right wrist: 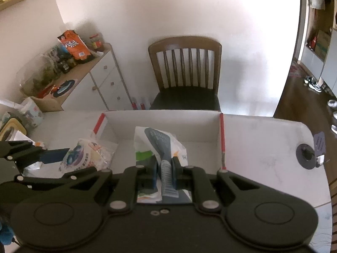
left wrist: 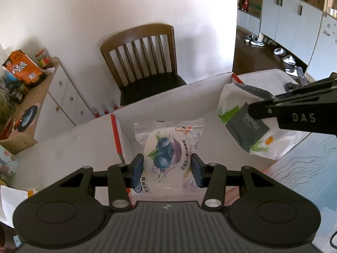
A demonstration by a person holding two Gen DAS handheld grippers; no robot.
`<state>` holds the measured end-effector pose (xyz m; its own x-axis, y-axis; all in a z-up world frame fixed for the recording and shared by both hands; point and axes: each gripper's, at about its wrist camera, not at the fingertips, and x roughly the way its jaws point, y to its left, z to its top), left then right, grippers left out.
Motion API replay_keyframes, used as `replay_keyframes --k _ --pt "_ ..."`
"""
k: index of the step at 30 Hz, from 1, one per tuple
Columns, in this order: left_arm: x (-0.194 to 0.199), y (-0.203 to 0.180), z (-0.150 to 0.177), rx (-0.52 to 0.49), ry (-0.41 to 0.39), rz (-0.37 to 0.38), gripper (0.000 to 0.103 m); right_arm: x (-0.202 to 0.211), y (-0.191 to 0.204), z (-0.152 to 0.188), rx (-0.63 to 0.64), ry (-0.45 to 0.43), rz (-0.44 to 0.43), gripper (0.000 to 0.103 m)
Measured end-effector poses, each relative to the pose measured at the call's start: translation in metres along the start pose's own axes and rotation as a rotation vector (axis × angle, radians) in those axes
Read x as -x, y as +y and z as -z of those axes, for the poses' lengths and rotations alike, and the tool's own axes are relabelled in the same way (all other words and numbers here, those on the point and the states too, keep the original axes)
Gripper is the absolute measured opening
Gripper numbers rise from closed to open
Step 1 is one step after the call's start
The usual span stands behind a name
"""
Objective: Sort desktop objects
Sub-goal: 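Carry the blueberry bag and green-white packet with both tools into the red box, then open both grippers to drop the two bags inside the red box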
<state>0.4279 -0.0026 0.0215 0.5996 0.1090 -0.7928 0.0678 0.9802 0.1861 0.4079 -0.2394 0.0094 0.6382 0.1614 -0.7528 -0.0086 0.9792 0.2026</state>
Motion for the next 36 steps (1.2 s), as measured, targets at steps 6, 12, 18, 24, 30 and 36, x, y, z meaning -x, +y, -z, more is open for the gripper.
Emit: replay_keyframes --k 6,12,18,24,30,36 --pt "-0.026 -0.002 -0.006 -0.040 0.013 -0.039 0.046 -0.026 0.002 -0.008 -0.003 0.023 0.004 0.012" --pt "-0.052 0.001 -0.003 -0.019 0.062 -0.022 0.046 -0.051 -0.003 -0.006 -0.001 0.053 0.018 0.012" --pt "-0.075 -0.005 -0.003 -0.040 0.091 -0.024 0.046 -0.076 -0.012 0.000 -0.014 0.093 0.031 0.012" --pt "-0.095 -0.005 0.004 -0.037 0.138 -0.018 0.046 -0.094 -0.012 0.010 -0.001 0.137 0.033 0.012" --pt "-0.108 -0.004 0.011 -0.038 0.166 -0.009 0.046 -0.103 -0.012 0.020 0.009 0.165 0.036 0.012" --pt "-0.119 -0.005 0.012 -0.037 0.195 -0.003 0.046 -0.109 -0.013 0.026 0.013 0.186 0.042 0.012"
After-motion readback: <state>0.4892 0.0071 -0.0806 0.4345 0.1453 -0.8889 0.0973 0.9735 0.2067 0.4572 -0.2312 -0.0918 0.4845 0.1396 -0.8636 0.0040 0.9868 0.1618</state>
